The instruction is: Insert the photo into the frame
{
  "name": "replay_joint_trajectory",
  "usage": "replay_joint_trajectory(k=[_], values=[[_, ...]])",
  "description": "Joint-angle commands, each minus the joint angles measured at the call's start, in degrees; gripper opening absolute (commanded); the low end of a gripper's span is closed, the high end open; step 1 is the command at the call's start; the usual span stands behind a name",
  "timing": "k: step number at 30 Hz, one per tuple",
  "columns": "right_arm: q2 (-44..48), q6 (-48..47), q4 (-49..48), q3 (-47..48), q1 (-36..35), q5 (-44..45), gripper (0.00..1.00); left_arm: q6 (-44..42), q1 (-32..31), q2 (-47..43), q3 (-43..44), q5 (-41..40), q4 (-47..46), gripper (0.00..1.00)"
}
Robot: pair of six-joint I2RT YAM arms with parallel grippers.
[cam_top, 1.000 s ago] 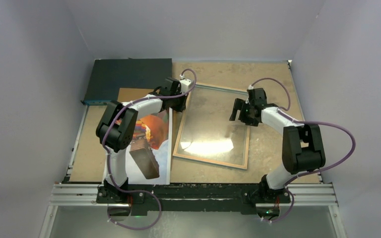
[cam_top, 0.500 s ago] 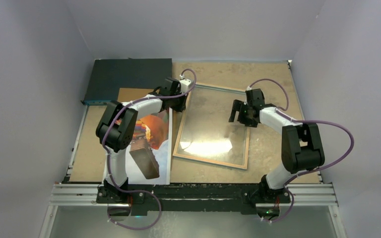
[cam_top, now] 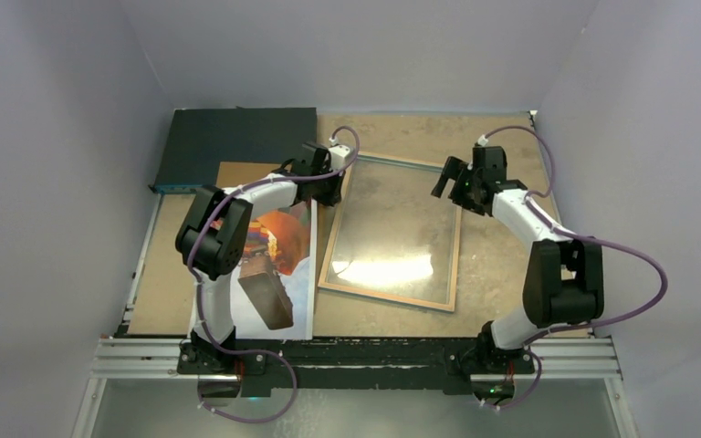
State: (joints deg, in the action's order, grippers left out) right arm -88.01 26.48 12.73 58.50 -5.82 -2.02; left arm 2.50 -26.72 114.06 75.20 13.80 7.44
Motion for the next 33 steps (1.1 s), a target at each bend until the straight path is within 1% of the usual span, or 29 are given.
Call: replay_joint_trajectory(k=[1,2,4,10,17,22,24,27,29,31,32,33], values=[[-2.3,3.39,-5.2,-0.72,3.56,2.6,0.99,-0.65,0.47,-1.55,-2.29,1.22,4.93,0.0],[-3.16,3.48,-5.96,-0.8,3.87,3.84,0.99,-0.85,0.44,-1.63,-2.79,1.23,4.68,0.0],[-4.96,3.51,-7.37,-0.66,4.41,3.57,0.99,-1.24,0.37,-1.55,-3.74,1.62,4.1,0.0],[-10.49,5.22,-10.87,2.07,4.65,-0.9,0.99,-1.45,0.1,-0.26,-4.46,2.32,3.74,0.0],[-18.21,7.15,-12.54,10.05,4.75,-5.12,0.98,-0.57,-0.8,1.77,-2.54,2.65,2.87,0.0],[-21.5,7.36,-11.57,15.95,4.77,-5.85,0.98,0.54,-1.39,3.56,0.28,2.45,2.38,0.0],[-21.18,7.39,-10.44,16.33,4.76,-4.86,0.98,0.59,-1.4,3.67,1.56,1.85,3.03,0.0],[-17.72,7.9,-11.16,13.27,4.71,-1.67,0.98,-0.12,-0.83,2.43,3.46,0.43,4.45,0.0],[-14.14,8.51,-12.35,10.83,4.6,1.82,0.98,-0.7,0.17,1.07,5.7,0.35,6.91,0.0],[-9.71,8.93,-15.2,8.03,4.19,3.28,0.98,-1.5,1.92,-0.15,9.99,0.43,11.55,0.0],[-7.91,8.71,-16.89,7.08,3.59,2.96,0.98,-1.92,2.79,-0.99,12.61,0.69,14.52,0.03],[-6.66,8.26,-18.46,6.51,2.62,2.39,0.98,-2.19,3.91,-1.79,14.82,1.31,17.24,0.1]])
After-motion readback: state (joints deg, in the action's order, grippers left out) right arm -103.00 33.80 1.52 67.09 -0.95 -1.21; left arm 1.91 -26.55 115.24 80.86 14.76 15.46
